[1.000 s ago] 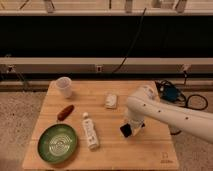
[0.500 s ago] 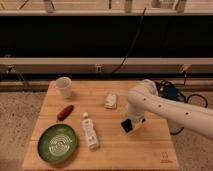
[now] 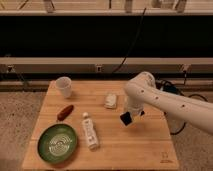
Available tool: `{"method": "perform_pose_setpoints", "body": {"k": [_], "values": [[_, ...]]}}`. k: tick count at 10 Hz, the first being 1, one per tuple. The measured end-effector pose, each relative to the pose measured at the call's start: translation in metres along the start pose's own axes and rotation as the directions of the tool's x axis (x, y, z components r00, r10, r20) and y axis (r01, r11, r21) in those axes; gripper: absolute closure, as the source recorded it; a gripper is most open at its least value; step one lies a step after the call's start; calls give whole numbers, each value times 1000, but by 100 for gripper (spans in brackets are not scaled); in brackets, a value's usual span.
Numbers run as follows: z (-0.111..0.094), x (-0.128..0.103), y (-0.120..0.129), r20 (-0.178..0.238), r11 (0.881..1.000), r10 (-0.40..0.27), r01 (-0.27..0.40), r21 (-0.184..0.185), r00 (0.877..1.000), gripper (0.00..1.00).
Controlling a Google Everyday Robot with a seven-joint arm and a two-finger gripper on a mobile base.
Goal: Place the eraser on the white sponge
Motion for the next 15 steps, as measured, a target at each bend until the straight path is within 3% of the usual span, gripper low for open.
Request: {"method": "perform_pose_setpoints", "body": {"k": [9,13,15], "values": [[-5,10,-57,7,998,-58,58,8,998,96],[-5,12,-69,13,997,-73,72,12,997,96],[-2,18,-93,20,996,-90,90,20,996,96]]}}
